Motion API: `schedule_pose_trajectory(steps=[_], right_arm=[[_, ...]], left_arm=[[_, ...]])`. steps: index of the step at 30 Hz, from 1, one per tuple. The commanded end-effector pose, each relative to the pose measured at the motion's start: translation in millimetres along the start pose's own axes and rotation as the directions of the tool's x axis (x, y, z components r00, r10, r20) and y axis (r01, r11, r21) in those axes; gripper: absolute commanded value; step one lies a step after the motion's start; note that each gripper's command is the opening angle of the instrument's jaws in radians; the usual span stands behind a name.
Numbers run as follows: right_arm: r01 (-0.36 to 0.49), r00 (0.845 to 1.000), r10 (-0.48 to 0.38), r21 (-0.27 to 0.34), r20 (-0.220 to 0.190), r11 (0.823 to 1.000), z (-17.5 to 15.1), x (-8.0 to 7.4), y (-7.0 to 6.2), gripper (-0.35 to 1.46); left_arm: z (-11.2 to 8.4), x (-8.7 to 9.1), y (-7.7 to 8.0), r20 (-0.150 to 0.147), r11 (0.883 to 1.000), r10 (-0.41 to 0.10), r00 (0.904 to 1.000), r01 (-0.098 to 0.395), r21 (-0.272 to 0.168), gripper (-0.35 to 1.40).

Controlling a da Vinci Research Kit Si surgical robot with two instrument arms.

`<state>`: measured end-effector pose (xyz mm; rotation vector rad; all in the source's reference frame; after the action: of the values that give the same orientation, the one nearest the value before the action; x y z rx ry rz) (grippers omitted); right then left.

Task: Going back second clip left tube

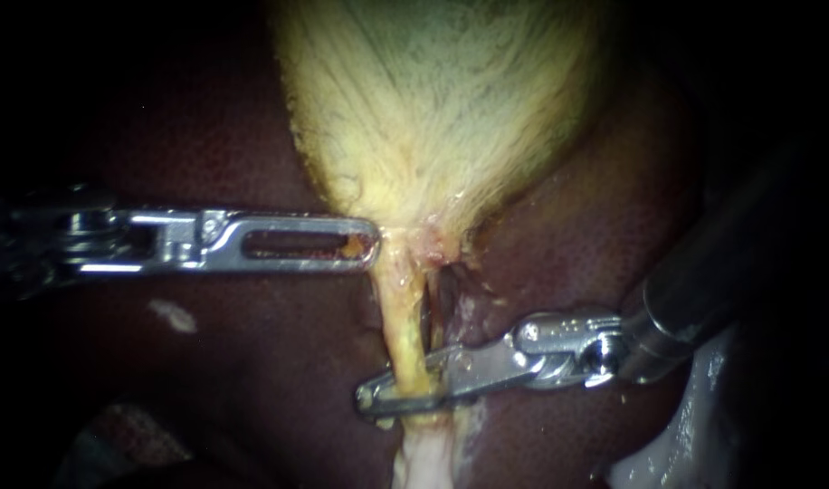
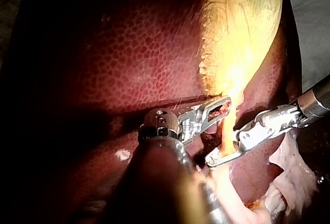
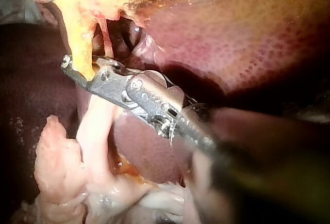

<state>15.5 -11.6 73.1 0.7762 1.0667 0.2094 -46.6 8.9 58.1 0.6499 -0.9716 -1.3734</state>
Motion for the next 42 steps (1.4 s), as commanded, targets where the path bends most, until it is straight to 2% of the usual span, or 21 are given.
schedule_pose_trajectory(steps=[1,12,15,17,19,23,27,34,37,42], right_arm=[[0.0,1.0,0.0,0.001,0.001,1.0,0.0,0.0,0.0,-0.35],[-0.007,1.0,0.007,0.0,0.0,1.0,0.2,0.1,0.1,-0.35],[-0.03,0.999,0.03,0.003,-0.022,1.0,0.6,0.4,0.0,0.23],[-0.029,0.999,0.029,0.005,-0.037,1.0,1.0,0.7,-0.1,0.41],[-0.027,0.998,0.028,0.01,-0.06,1.0,1.4,1.0,-0.3,0.5],[-0.023,0.995,0.024,0.02,-0.094,1.0,1.9,1.4,-0.8,0.55],[-0.03,0.995,0.03,0.004,-0.098,1.0,2.3,1.7,-1.0,0.6],[0.016,0.995,-0.017,-0.011,-0.097,1.0,2.5,1.7,-0.9,0.6],[0.014,0.995,-0.016,-0.023,-0.099,1.0,1.9,1.3,-0.5,0.6],[0.05,0.993,-0.058,-0.073,-0.105,0.996,-1.2,0.3,0.2,0.6]], left_arm=[[-0.1,0.0,0.0,0.0,1.0,0.0,1.0,0.0,0.0,-0.35],[-0.4,-0.3,-0.1,0.002,1.0,-0.001,1.0,0.001,0.006,-0.35],[-0.5,-0.3,-0.1,0.002,1.0,-0.002,1.0,0.002,0.006,-0.35],[-0.5,-0.2,-0.1,0.002,1.0,-0.002,1.0,0.002,0.006,-0.35],[-0.5,-0.2,-0.1,0.002,1.0,-0.002,1.0,0.002,0.006,-0.35],[-0.7,-0.2,-0.1,0.002,1.0,-0.001,1.0,0.001,0.006,-0.35],[-0.7,-0.2,-0.1,0.002,1.0,-0.001,1.0,0.001,0.006,-0.35],[-0.7,-0.2,-0.1,0.002,1.0,-0.001,1.0,0.001,0.006,-0.35],[-0.7,-0.2,-0.1,0.002,1.0,-0.001,1.0,0.001,0.006,-0.35],[-1.0,-0.1,0.0,0.001,1.0,0.0,1.0,0.0,0.007,-0.35]])
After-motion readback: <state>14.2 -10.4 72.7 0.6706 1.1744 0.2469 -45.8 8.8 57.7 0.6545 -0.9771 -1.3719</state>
